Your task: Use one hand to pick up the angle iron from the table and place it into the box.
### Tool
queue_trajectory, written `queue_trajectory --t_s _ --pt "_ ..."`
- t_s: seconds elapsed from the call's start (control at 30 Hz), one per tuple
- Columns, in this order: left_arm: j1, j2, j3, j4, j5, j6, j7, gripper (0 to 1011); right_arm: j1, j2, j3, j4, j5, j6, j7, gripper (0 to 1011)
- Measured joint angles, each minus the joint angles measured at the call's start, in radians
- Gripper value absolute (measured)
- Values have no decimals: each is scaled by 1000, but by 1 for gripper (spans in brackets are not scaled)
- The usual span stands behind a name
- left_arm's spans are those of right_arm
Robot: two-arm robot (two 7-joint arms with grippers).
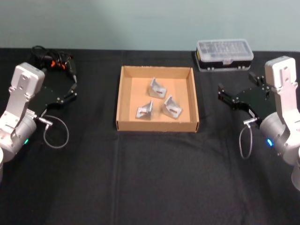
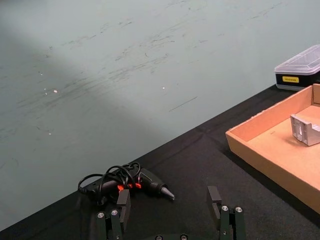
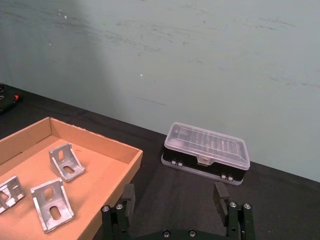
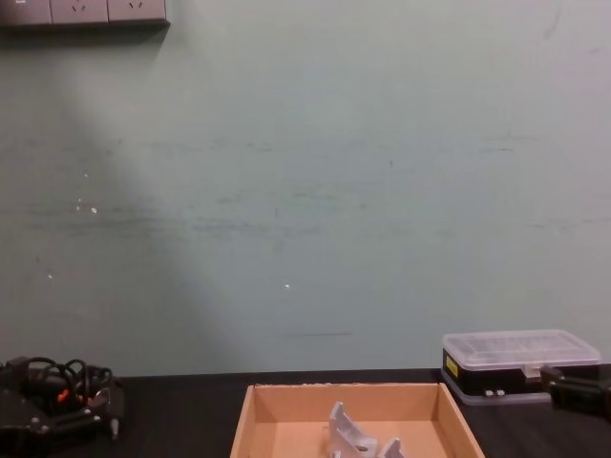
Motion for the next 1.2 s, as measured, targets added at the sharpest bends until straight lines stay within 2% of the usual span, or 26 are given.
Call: queue_trajectory --t_s 1.2 --pt "0 0 0 0 0 0 0 1000 10 6 -8 1 6 -7 13 1000"
